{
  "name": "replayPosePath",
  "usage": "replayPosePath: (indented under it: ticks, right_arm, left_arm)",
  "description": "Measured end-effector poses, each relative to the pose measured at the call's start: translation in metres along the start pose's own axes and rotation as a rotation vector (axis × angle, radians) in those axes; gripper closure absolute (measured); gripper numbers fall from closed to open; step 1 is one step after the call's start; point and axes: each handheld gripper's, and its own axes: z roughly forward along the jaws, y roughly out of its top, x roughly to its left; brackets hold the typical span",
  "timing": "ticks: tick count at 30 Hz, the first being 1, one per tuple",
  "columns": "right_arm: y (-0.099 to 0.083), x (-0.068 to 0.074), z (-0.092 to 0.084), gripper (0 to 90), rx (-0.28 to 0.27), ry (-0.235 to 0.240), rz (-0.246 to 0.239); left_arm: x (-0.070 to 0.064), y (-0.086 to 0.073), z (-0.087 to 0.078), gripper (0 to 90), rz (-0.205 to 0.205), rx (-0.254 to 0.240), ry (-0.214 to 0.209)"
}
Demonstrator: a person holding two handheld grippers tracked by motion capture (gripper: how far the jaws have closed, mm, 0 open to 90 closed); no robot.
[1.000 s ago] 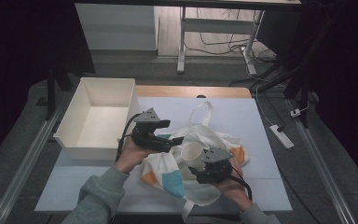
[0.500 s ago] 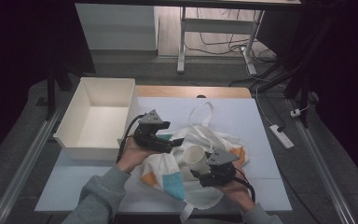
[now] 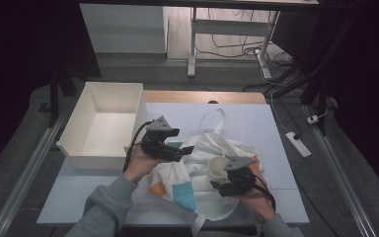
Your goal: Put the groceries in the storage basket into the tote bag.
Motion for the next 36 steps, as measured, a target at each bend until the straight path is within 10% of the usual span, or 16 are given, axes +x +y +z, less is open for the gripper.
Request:
replayPosePath:
  ticks: [21, 31, 36]
  right_arm:
    - [0.007, 0.013, 0.009, 23.1, 0.034, 0.017, -0.043]
    - [0.012, 0.01, 0.018, 22.8, 0.045, -0.061, -0.038]
    - [0.014, 0.011, 0.016, 23.4, 0.058, 0.012, -0.038]
  left_arm:
    - [0.002, -0.002, 0.003, 16.3, 0.003, 0.011, 0.004]
    - [0.002, -0.002, 0.003, 16.3, -0.001, 0.011, 0.007]
    - [0.003, -0.003, 0.003, 16.3, -0.001, 0.013, 0.009]
